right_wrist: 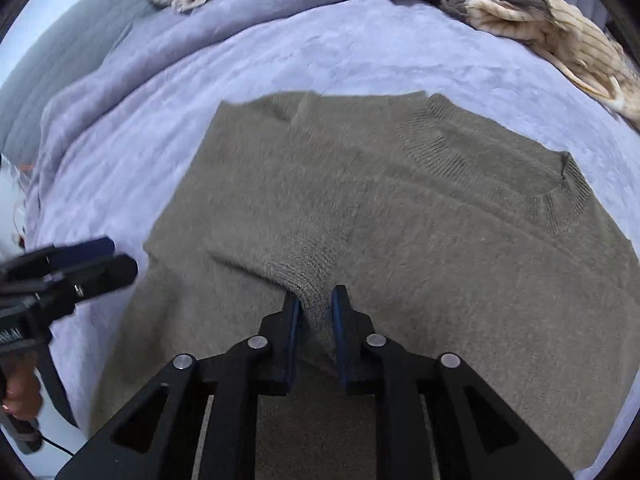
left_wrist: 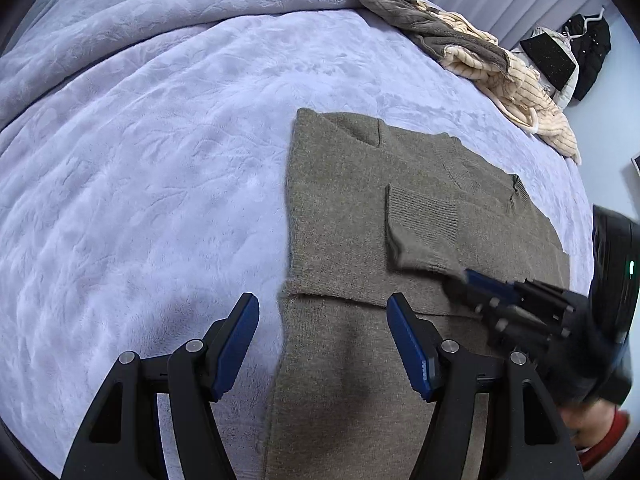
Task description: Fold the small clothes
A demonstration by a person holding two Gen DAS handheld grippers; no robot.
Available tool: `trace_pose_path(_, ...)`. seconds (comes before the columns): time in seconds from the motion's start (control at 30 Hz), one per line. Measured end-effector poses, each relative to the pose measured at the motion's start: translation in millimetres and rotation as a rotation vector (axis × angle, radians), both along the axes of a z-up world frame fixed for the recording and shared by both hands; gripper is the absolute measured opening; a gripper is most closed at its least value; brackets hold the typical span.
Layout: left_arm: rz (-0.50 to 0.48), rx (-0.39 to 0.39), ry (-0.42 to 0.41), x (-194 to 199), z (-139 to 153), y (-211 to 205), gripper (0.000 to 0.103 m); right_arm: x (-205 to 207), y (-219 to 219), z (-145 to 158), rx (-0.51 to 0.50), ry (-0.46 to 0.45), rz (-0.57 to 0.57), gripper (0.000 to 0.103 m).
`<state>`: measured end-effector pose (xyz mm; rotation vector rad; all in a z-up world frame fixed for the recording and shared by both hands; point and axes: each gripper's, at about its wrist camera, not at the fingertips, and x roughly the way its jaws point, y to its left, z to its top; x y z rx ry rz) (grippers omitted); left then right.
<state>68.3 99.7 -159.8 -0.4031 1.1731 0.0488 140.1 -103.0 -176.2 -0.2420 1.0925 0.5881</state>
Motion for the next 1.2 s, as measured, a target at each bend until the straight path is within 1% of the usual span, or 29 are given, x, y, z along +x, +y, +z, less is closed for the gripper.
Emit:
trace_pose_path(0.03,-0.007,-0.014,0.004,1.0,-1.5,-0.9,0.068,-8.1,2.2,2.2,-0.005,-0.023,0.023,0.037)
trace_pose_path(0.07,-0.014,-0.028,0.007,2.6,-2.8,-1.9,0.068,-13.4,1.3,4.5,0.004,-0.023,0.035,0.048)
trace_pose_path(0.1,-0.022,-0.046,0.010,4.5,-4.0,-4.0,0.068,-17.9,-3.4,6.9,0.019,-0.015,0.035,0.050)
trace_pose_path(0.17,-0.034,-0.096,0.010,10.4,-4.3,-10.4,0.068,-23.6,-22.6,10.9,0.053,0.009,-0.006,0.050)
trace_pose_path(0.23,-0.056,-0.153,-0.002,20.2,-1.4,-19.7,0.068,-30.3,-55.9,11.9,0.100,0.049,-0.095,0.050)
trace_pose_path(0.3,-0.105,-0.201,-0.008,34.5,0.4,-33.1,0.068,-31.9,-100.1,11.3,0.181,0.106,-0.224,0.050)
trace_pose_path(0.37,-0.142,-0.211,0.006,48.0,-2.6,-45.7,0.068,-35.3,-146.5,9.6,0.280,0.164,-0.373,0.050)
trace_pose_path(0.43,-0.154,-0.198,0.045,62.1,-13.0,-53.6,0.068,-38.9,-190.0,5.5,0.380,0.204,-0.513,0.050)
trace_pose_path(0.5,-0.146,-0.205,0.091,70.9,-23.4,-54.9,0.068,-44.0,-232.7,-1.3,0.478,0.234,-0.661,0.050)
trace_pose_path(0.6,-0.107,-0.217,0.115,75.4,-29.7,-49.5,0.068,-53.5,-282.5,-16.7,0.628,0.279,-0.844,0.050)
trace_pose_path(0.7,-0.067,-0.259,0.128,78.1,-33.3,-42.1,0.066,-56.3,-312.4,-34.3,0.764,0.309,-0.977,0.050)
trace_pose_path(0.73,-0.061,-0.263,0.124,78.9,-33.1,-41.4,0.061,-54.8,-317.1,-40.4,0.805,0.316,-1.005,0.050)
trace_pose_path(0.77,-0.065,-0.262,0.119,80.0,-33.3,-41.7,0.038,-53.5,-320.8,-46.7,0.851,0.327,-1.034,0.050)
trace_pose_path(0.8,-0.080,-0.268,0.119,81.8,-34.2,-43.6,0.019,-51.3,-322.6,-52.3,0.887,0.341,-1.052,0.048)
trace_pose_path(0.83,-0.088,-0.279,0.116,82.6,-33.5,-45.3,0.017,-49.1,-324.5,-54.3,0.900,0.347,-1.060,0.028)
trace_pose_path(0.87,-0.090,-0.278,0.101,82.7,-30.0,-46.6,0.015,-45.3,-323.4,-54.6,0.877,0.348,-1.061,0.010)
trace_pose_path(0.93,-0.115,-0.257,0.044,77.8,-13.6,-51.1,0.015,-39.7,-321.8,-50.5,0.847,0.337,-1.026,0.008)
trace_pose_path(1.0,-0.137,-0.240,-0.014,69.6,3.3,-52.5,0.015,-40.3,-326.3,-36.8,0.820,0.299,-0.963,0.008)
trace_pose_path(1.03,-0.144,-0.235,-0.025,65.1,7.1,-52.5,0.015,-39.3,-326.1,-29.0,0.786,0.272,-0.932,0.008)
trace_pose_path(1.1,-0.154,-0.214,-0.008,59.6,2.5,-53.4,0.015,-39.1,-330.6,-22.5,0.731,0.250,-0.901,0.008)
trace_pose_path(1.2,-0.149,-0.171,0.057,55.1,-22.7,-52.9,0.015,-35.1,-332.2,-34.6,0.646,0.264,-0.883,0.008)
